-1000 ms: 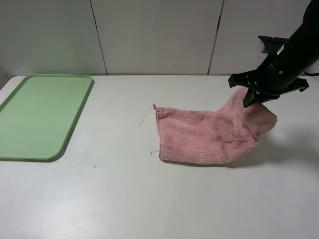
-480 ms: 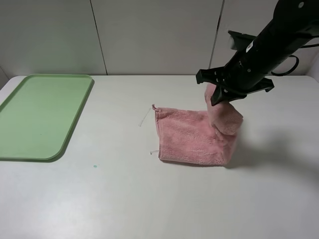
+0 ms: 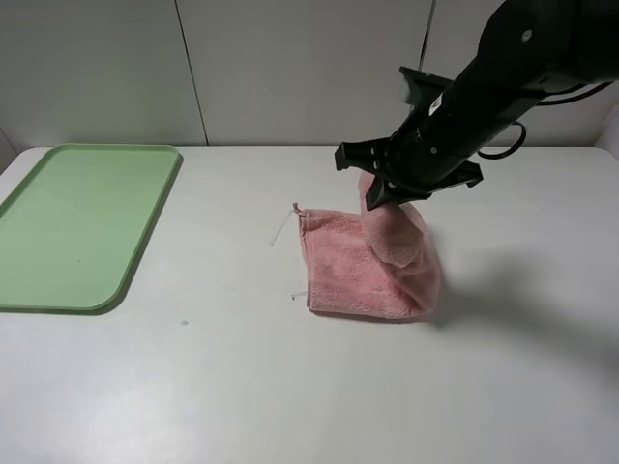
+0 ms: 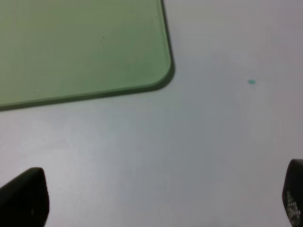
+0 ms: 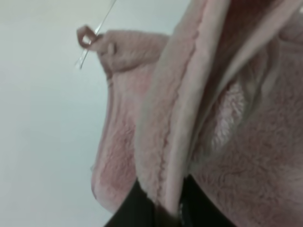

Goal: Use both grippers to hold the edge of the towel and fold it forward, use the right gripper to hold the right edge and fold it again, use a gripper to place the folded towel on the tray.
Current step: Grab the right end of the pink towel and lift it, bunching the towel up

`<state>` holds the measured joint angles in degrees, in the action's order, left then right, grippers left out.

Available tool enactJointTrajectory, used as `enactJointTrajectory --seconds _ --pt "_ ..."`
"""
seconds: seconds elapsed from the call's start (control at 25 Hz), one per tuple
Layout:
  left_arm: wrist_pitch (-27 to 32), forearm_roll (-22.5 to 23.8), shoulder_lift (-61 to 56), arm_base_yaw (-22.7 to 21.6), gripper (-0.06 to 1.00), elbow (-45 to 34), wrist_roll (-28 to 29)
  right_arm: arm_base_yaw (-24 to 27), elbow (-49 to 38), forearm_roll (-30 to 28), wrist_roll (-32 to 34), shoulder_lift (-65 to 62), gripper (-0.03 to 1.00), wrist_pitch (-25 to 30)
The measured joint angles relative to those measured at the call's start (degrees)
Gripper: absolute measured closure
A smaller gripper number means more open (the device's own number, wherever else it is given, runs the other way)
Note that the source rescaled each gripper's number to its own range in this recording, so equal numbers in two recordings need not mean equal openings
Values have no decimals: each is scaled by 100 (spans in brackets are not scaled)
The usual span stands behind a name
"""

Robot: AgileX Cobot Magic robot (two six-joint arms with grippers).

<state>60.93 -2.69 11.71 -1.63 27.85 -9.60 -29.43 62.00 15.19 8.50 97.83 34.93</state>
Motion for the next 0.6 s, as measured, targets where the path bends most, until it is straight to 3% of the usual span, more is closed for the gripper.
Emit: enactJointTrajectory --seconds 0.6 --pt "0 0 0 0 -4 0 0 -351 0 297 0 869 92 -789"
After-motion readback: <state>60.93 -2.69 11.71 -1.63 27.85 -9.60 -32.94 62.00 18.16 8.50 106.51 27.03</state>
